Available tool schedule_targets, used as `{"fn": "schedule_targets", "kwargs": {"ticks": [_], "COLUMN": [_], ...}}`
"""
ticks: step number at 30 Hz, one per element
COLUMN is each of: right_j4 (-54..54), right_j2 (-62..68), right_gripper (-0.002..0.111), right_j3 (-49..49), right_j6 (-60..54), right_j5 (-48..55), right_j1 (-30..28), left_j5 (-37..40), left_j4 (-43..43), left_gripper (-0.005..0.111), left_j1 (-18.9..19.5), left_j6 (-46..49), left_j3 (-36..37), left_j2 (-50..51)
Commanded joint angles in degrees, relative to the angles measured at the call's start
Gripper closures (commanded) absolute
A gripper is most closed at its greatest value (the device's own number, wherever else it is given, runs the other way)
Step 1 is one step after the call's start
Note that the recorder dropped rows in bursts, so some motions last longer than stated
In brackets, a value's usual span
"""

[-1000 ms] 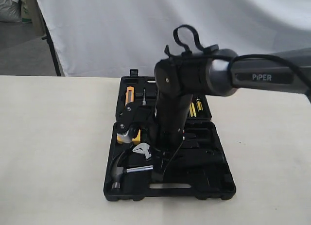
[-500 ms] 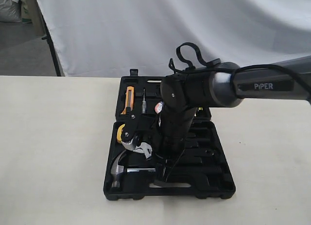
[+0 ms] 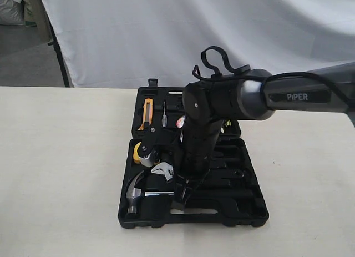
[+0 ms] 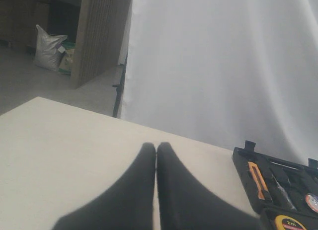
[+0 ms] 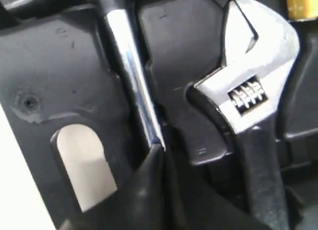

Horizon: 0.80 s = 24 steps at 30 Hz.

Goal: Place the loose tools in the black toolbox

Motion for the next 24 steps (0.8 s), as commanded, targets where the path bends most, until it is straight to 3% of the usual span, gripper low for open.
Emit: {"fn": "schedule_targets", "kwargs": {"ticks": [1, 5, 11, 18, 24], "right_j4": [-1.60, -1.89, -2.09, -1.02, 5.62], "right_j2": [-3.94, -10.35, -21.87, -46.30, -66.76], "right_gripper": [0.109, 0.109, 0.109, 0.109, 0.109], "right_j3": [-0.36, 0.34, 10.17, 28.77, 44.91], "right_j6": [5.35, 17.75, 19.17, 25.69, 26.19], "right_j5": [-0.79, -3.54, -16.61, -28.24, -30.76], "right_j1": [-0.48, -1.13, -1.13, -1.13, -1.02], "left_j5": [-0.41, -0.41, -0.41, -0.41, -0.41], "left_j4": [0.25, 0.25, 0.25, 0.25, 0.25], "left_gripper": [0.106, 0.106, 0.106, 0.106, 0.106], "left_j1": [1.45, 1.45, 1.45, 1.45, 1.45], "left_j6": [-0.27, -0.27, -0.27, -0.27, -0.27], "left_j3": [-0.15, -0.15, -0.15, -0.15, -0.15], "left_j2": [-0.18, -0.18, -0.18, -0.18, -0.18]}}
